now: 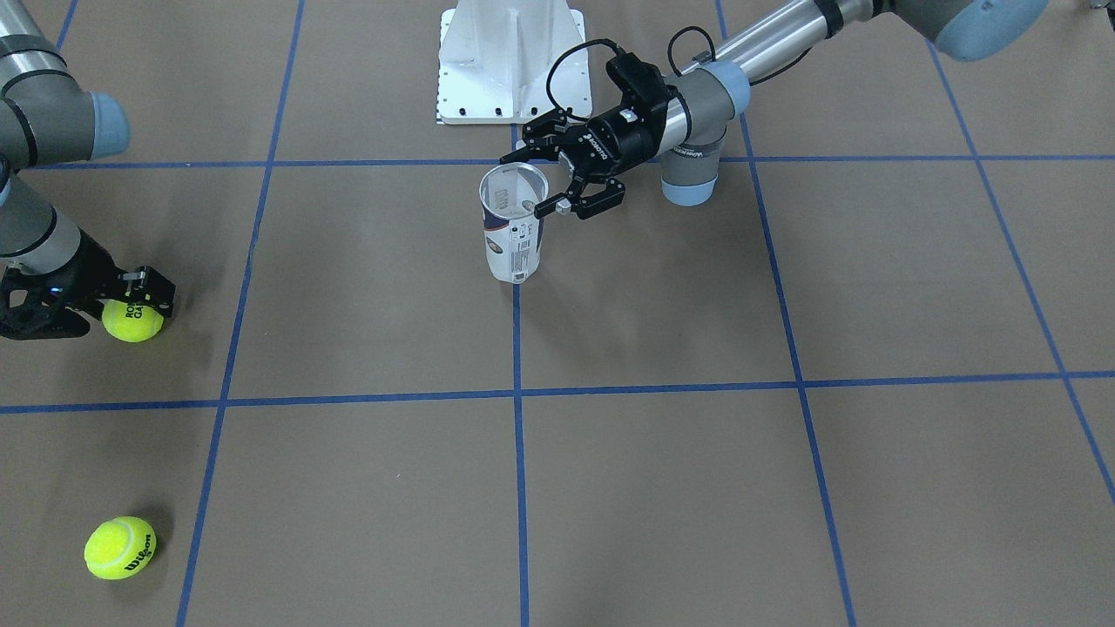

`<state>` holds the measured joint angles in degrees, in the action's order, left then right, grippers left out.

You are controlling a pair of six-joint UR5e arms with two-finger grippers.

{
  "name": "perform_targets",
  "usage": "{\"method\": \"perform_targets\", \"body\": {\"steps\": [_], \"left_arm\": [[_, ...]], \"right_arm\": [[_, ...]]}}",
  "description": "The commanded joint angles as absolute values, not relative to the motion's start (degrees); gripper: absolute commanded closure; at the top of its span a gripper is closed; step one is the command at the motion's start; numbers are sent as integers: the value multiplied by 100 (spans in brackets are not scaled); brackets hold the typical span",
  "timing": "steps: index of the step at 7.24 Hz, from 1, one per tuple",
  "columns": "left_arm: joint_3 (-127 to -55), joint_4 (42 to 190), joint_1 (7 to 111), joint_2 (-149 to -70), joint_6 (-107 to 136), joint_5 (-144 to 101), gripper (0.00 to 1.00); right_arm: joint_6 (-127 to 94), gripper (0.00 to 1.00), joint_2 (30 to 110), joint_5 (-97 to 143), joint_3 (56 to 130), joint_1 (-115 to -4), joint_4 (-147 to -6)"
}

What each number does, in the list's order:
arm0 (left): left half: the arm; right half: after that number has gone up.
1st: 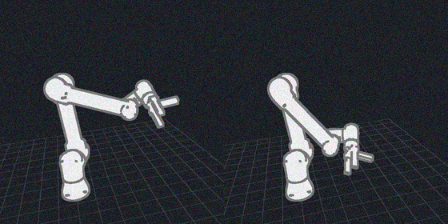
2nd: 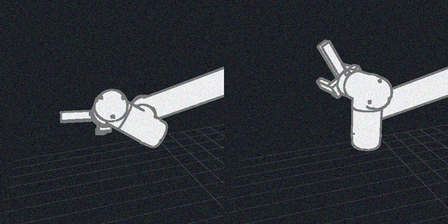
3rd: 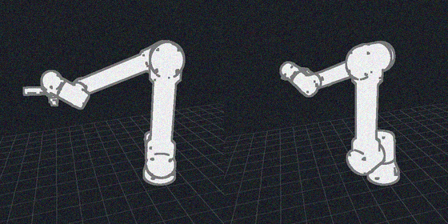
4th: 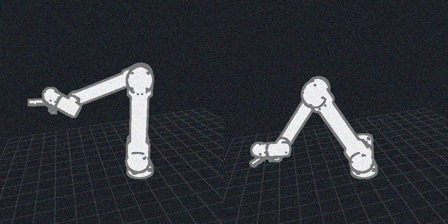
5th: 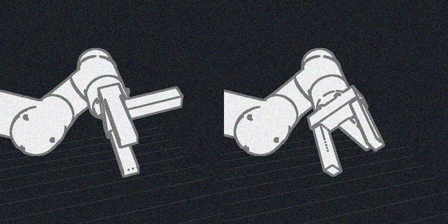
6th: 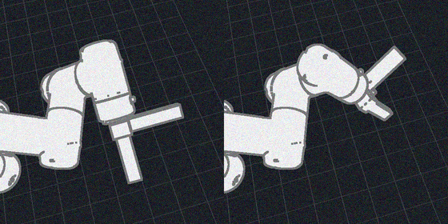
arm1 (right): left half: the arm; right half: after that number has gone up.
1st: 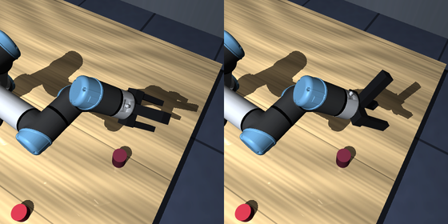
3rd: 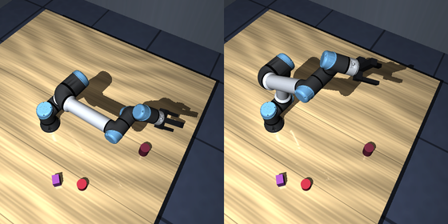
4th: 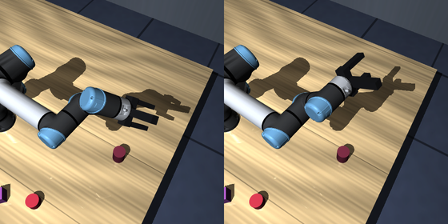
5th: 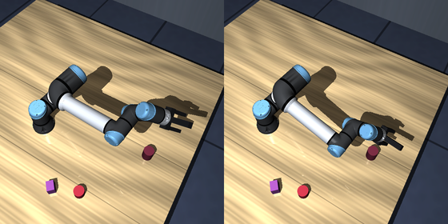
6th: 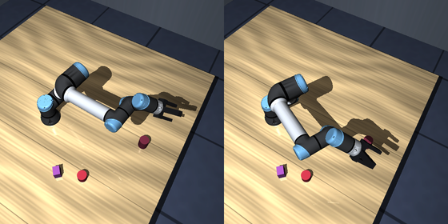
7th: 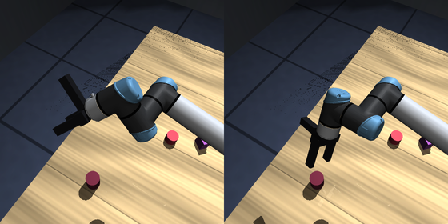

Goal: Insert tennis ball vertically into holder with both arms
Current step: 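Hold the can upright with the left gripper while the right reaches the ball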

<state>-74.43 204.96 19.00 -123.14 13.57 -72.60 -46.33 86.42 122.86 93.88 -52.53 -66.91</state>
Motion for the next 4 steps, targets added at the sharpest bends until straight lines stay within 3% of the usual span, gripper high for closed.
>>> {"method": "perform_targets", "body": {"steps": [1,4], "left_arm": [[-7427,20566,1898,-12278,1354,-7260,35],[-7340,20575,1863,-12305,1362,-7260,35]], "right_arm": [[-4623,100,8640,12278,9352,-5247,-6697],[-4632,100,8657,12322,9457,-5273,-6706]]}}
